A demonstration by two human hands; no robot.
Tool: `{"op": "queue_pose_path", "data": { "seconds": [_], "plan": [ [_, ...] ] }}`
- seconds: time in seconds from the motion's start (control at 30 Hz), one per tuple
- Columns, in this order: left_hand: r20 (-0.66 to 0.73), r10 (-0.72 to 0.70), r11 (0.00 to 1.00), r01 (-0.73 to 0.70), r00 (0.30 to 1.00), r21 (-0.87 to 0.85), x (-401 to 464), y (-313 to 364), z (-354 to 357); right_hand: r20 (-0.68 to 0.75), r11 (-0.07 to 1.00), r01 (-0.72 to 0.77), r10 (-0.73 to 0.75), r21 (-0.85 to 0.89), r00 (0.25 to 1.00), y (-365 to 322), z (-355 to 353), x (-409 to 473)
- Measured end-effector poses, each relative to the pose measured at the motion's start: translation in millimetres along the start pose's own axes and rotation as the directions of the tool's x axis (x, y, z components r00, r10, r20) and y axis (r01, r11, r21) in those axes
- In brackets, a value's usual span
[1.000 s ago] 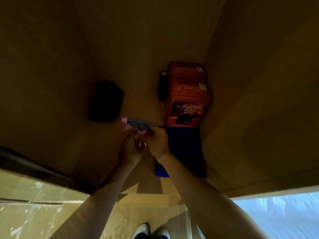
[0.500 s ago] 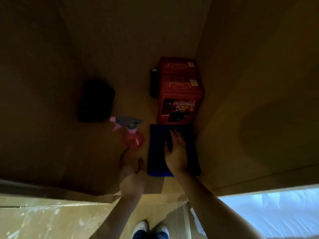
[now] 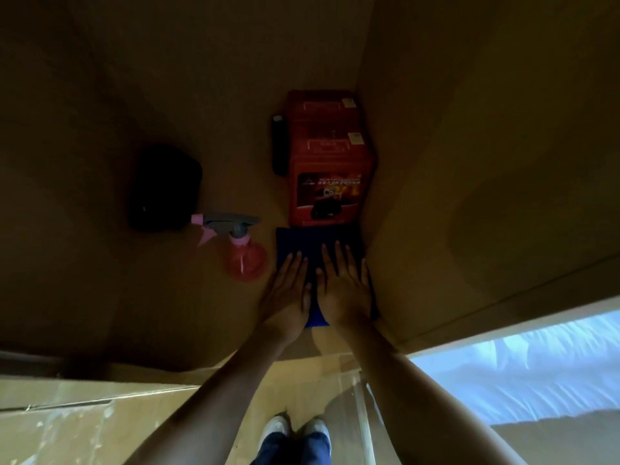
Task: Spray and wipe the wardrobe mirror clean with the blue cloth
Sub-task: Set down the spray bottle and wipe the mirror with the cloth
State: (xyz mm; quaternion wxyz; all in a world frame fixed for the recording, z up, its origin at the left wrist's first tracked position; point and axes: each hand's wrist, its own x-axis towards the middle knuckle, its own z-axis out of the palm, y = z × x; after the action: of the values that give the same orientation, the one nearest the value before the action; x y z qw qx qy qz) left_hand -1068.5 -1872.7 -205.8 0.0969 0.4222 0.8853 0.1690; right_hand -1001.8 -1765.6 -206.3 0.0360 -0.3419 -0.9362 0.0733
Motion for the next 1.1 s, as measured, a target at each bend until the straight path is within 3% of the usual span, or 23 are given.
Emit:
{"op": "queue_pose_path", "data": {
  "seconds": [0.5, 0.67, 0.77, 0.83, 0.9, 1.1],
  "plan": [
    [0.075, 0.098, 0.992, -0.104, 0.992, 0.076, -60.3, 2.6, -12.7, 0.021, 0.999, -0.034, 0.035, -0.033, 0.999, -13.4, -1.2, -57.9],
    [0.051, 0.088, 0.996, -0.086, 0.995, -0.025, -82.0, -5.9, -12.4, 0.168, 0.996, -0.069, 0.060, 0.049, 0.984, -24.7, -9.7, -85.3],
    [0.027, -0.044, 0.984, 0.048, 0.999, -0.173, -83.1, -2.9, -18.5, 0.203, 0.976, -0.184, 0.158, 0.117, 0.966, -25.3, -25.3, -83.3],
    [0.030, -0.215, 0.931, 0.214, 0.976, -0.294, -74.6, 2.9, -24.6, 0.175, 0.901, -0.388, 0.358, 0.195, 0.917, -25.6, -38.2, -75.0],
    [0.087, -0.355, 0.801, 0.351, 0.931, -0.485, -62.6, 7.4, -30.9, 0.194, 0.794, -0.540, 0.504, 0.281, 0.842, -26.0, -46.5, -66.7],
    [0.341, -0.536, 0.431, 0.598, 0.772, -0.676, -36.1, 10.3, -44.5, 0.359, 0.620, -0.665, 0.560, 0.417, 0.747, -25.4, -46.1, -53.0]
  ]
}}
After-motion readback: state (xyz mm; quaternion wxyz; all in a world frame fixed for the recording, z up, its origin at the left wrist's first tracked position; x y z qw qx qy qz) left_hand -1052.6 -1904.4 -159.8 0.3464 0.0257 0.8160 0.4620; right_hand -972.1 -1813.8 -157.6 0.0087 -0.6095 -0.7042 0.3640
